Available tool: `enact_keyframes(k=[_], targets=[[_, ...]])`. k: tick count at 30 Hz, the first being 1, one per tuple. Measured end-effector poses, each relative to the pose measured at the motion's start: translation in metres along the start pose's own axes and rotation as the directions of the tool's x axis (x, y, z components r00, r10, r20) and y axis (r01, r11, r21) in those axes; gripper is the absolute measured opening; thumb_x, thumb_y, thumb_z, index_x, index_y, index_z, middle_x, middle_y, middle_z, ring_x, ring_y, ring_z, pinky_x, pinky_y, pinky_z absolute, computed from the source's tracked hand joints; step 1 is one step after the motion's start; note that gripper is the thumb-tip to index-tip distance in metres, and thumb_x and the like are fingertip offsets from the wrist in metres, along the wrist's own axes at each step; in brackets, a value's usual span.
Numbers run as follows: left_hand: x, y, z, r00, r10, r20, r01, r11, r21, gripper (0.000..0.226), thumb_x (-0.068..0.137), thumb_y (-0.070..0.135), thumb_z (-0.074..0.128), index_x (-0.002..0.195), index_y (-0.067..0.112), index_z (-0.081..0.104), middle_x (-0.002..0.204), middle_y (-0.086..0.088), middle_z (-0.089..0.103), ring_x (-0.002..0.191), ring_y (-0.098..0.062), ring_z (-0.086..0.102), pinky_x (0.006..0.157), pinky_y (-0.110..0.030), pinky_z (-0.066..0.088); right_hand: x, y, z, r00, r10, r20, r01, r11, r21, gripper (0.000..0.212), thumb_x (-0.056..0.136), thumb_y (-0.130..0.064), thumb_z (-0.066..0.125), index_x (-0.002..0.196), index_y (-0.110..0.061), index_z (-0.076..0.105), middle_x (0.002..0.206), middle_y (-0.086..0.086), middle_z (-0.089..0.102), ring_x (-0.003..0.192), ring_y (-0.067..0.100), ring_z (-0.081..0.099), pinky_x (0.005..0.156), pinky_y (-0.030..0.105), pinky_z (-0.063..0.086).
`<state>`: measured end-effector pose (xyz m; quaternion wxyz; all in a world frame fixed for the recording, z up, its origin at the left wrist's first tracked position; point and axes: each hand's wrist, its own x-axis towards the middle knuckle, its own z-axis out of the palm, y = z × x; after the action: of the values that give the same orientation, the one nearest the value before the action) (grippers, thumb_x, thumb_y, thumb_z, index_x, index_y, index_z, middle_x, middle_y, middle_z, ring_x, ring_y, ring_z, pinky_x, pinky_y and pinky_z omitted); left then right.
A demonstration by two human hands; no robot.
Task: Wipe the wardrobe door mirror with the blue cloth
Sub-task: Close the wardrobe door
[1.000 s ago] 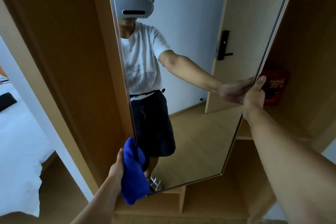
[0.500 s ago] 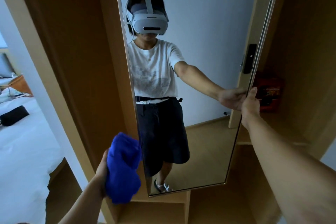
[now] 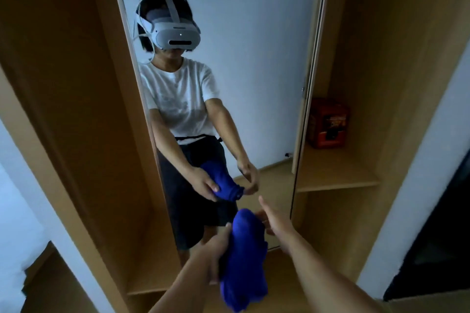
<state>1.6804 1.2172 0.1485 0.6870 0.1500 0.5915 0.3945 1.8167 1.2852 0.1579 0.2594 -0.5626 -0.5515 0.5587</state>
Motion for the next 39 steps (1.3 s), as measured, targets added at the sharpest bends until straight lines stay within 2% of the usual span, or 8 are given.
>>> enact_keyframes(k=[4, 10, 14, 17, 20, 27, 30, 39], targets=[[0.006, 0.012, 0.06, 1.0, -0.004, -0.008, 0.004, 0.999, -0.038, 0.053, 0.098, 0.042, 0.039, 0.119, -0.002, 0.058, 0.115, -0.024, 0.063, 0.105, -0.035, 0.06, 0.099, -0.046, 0.043, -0.013, 0.007, -0.023, 0.934, 0.145, 0.327, -0.269, 0.888, 0.373, 0.059, 0.08, -0.061, 0.059, 0.104, -0.009, 0.074, 0.112, 0.016, 0.068, 0.103, 0.031, 0.066, 0.088, 0.04, 0.051], [0.0, 0.013, 0.086, 0.972, 0.223, -0.078, -0.21, 0.966, 0.151, 0.032, 0.097, 0.036, 0.044, 0.112, 0.01, 0.056, 0.105, -0.009, 0.06, 0.1, -0.026, 0.057, 0.089, -0.036, 0.047, -0.018, 0.018, -0.074, 0.956, 0.256, 0.145, -0.292, 0.892, 0.346, 0.036, 0.072, -0.024, 0.073, 0.101, -0.003, 0.069, 0.092, 0.017, 0.073, 0.091, 0.032, 0.066, 0.078, 0.038, 0.05], [-0.016, 0.032, 0.049, 0.401, 0.826, -0.396, -0.679, 0.558, 0.477, 0.019, 0.093, 0.015, 0.05, 0.111, 0.014, 0.056, 0.106, -0.006, 0.057, 0.095, -0.02, 0.054, 0.075, -0.032, 0.043, -0.011, -0.004, -0.122, 0.951, 0.27, -0.154, -0.142, 0.818, 0.558, 0.03, 0.079, -0.024, 0.067, 0.104, -0.008, 0.064, 0.112, 0.021, 0.064, 0.1, 0.035, 0.06, 0.091, 0.042, 0.047], [-0.031, 0.055, 0.011, -0.015, 0.811, -0.585, -0.753, 0.376, 0.54, 0.022, 0.088, 0.016, 0.049, 0.11, 0.017, 0.047, 0.111, -0.007, 0.047, 0.104, -0.025, 0.044, 0.085, -0.04, 0.038, 0.0, -0.049, -0.157, 0.926, 0.134, -0.354, 0.096, 0.821, 0.563, 0.028, 0.08, -0.016, 0.063, 0.108, -0.01, 0.062, 0.12, 0.016, 0.06, 0.098, 0.033, 0.059, 0.083, 0.039, 0.049], [-0.047, 0.079, -0.012, -0.189, 0.709, -0.679, -0.773, 0.319, 0.548, 0.039, 0.085, 0.026, 0.044, 0.122, 0.014, 0.043, 0.124, -0.013, 0.044, 0.112, -0.028, 0.04, 0.094, -0.042, 0.032, 0.007, -0.1, -0.168, 0.919, -0.005, -0.394, 0.208, 0.855, 0.475, 0.052, 0.076, -0.01, 0.061, 0.128, -0.017, 0.054, 0.118, 0.015, 0.061, 0.102, 0.035, 0.059, 0.092, 0.046, 0.047], [-0.054, 0.107, -0.038, 0.198, 0.727, -0.658, -0.869, 0.44, 0.225, 0.031, 0.097, 0.043, 0.032, 0.116, 0.038, 0.055, 0.118, 0.016, 0.059, 0.119, -0.006, 0.05, 0.098, -0.032, 0.038, 0.016, -0.131, -0.145, 0.975, -0.052, -0.215, 0.145, 0.884, 0.444, 0.018, 0.076, -0.014, 0.056, 0.094, -0.012, 0.061, 0.094, 0.014, 0.065, 0.083, 0.031, 0.061, 0.071, 0.036, 0.049], [-0.051, 0.11, -0.042, 0.216, 0.771, -0.599, -0.862, 0.439, 0.254, 0.03, 0.097, 0.044, 0.033, 0.103, 0.032, 0.06, 0.089, 0.024, 0.063, 0.092, 0.01, 0.058, 0.082, -0.025, 0.04, 0.02, -0.11, -0.139, 0.984, -0.035, -0.173, 0.121, 0.845, 0.521, 0.013, 0.079, -0.017, 0.055, 0.089, -0.013, 0.061, 0.084, 0.013, 0.069, 0.079, 0.029, 0.062, 0.067, 0.035, 0.047], [-0.027, 0.135, -0.063, 0.332, 0.791, -0.514, -0.787, 0.533, 0.312, 0.056, 0.093, 0.059, 0.026, 0.133, 0.023, 0.042, 0.127, -0.002, 0.053, 0.118, -0.023, 0.049, 0.086, -0.034, 0.035, 0.016, -0.081, -0.151, 0.986, -0.118, -0.116, 0.164, 0.802, 0.575, 0.015, 0.082, -0.018, 0.05, 0.086, -0.008, 0.061, 0.071, 0.01, 0.071, 0.061, 0.023, 0.07, 0.064, 0.032, 0.046]])
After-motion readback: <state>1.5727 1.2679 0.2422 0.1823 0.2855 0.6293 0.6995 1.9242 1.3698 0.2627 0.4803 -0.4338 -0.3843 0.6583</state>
